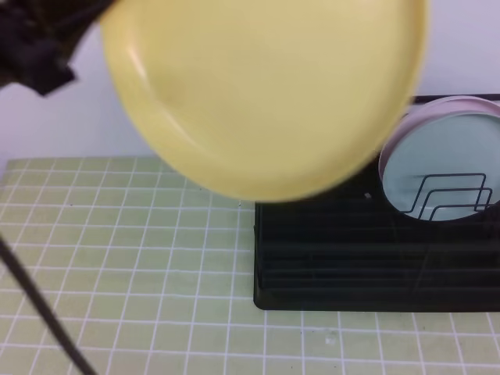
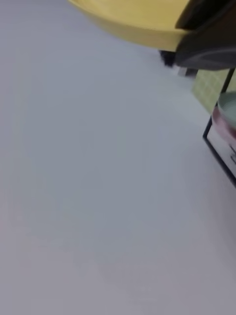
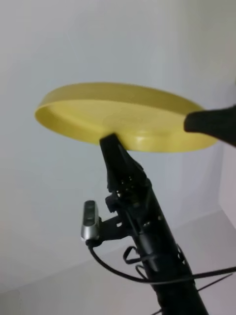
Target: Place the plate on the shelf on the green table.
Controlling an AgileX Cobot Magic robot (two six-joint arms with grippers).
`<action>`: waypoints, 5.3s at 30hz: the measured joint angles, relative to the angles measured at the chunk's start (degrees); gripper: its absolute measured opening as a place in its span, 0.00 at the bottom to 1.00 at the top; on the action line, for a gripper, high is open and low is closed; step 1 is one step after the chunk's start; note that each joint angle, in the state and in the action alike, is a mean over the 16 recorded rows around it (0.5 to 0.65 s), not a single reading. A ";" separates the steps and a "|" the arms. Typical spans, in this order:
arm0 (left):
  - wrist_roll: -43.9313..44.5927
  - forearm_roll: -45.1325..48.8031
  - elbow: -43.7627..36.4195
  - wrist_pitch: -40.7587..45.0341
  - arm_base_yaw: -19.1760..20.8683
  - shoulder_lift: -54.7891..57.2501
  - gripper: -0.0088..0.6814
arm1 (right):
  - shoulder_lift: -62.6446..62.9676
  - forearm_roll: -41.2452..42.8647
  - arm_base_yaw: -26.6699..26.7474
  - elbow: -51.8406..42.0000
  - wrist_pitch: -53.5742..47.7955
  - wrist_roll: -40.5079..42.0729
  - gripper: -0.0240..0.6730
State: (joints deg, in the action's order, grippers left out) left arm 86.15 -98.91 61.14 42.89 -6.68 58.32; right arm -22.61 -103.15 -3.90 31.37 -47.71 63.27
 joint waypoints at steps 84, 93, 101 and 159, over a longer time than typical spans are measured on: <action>23.20 -2.51 -8.76 -75.16 -35.96 -1.81 0.01 | -58.02 74.05 -0.10 53.41 -5.43 26.08 0.03; 20.94 -2.53 -8.97 -75.15 -35.96 -1.83 0.01 | -63.23 75.06 -0.09 53.41 -1.16 31.79 0.03; 20.77 -2.53 -8.97 -75.15 -35.96 -1.83 0.01 | -66.08 73.45 -0.10 53.38 0.46 35.07 0.04; 21.95 -2.24 -8.97 -72.87 -35.96 -1.83 0.01 | -72.34 73.67 2.17 53.05 -3.64 30.64 0.48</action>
State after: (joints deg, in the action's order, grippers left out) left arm 108.10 -101.15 52.17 -29.98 -42.64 56.49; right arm -94.94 -29.48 -1.73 84.42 -51.35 93.92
